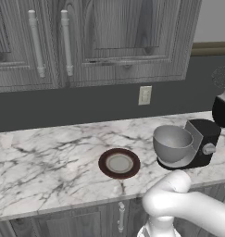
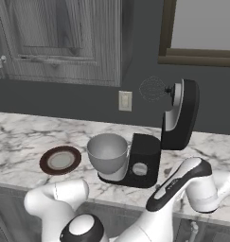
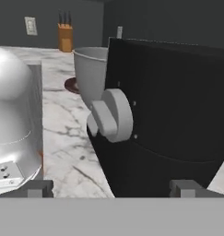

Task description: Add butter and sugar cubes to the stand mixer bowl and then turn on the stand mixer to begin making frosting.

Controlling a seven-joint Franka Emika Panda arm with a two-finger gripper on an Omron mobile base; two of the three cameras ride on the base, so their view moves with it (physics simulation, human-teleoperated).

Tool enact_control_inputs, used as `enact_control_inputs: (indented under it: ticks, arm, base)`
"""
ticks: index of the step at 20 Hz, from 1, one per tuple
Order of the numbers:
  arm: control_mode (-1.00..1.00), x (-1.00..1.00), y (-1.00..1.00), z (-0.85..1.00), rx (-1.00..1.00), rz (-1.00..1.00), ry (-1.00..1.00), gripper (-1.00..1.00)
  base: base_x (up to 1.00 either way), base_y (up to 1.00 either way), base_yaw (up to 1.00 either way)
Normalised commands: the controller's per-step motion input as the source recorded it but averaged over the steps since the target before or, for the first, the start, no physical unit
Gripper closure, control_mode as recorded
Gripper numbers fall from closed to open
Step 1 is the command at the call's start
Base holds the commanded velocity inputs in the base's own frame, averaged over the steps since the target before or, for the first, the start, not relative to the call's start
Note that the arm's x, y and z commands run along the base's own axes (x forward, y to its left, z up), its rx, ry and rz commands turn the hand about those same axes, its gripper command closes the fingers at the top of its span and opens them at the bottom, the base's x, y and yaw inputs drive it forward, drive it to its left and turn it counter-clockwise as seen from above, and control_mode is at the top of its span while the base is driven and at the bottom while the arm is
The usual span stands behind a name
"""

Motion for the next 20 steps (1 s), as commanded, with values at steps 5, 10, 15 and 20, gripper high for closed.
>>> enact_control_inputs:
  ticks: [5,10,15,20]
  arm:
    - [-1.0,0.32,-0.22,-0.3,0.0,-0.04,0.0,-1.0]
    - [-1.0,0.34,-0.21,-0.23,0.0,-0.03,0.0,-1.0]
    - [-1.0,0.3,-0.15,-0.21,0.01,-0.01,0.0,-1.0]
    - [-1.0,0.23,-0.09,-0.25,0.0,0.0,0.0,-1.0]
  base:
    - [0.0,0.0,0.0]
    - [0.0,0.0,0.0]
    - [0.0,0.0,0.0]
    - [0.0,0.0,0.0]
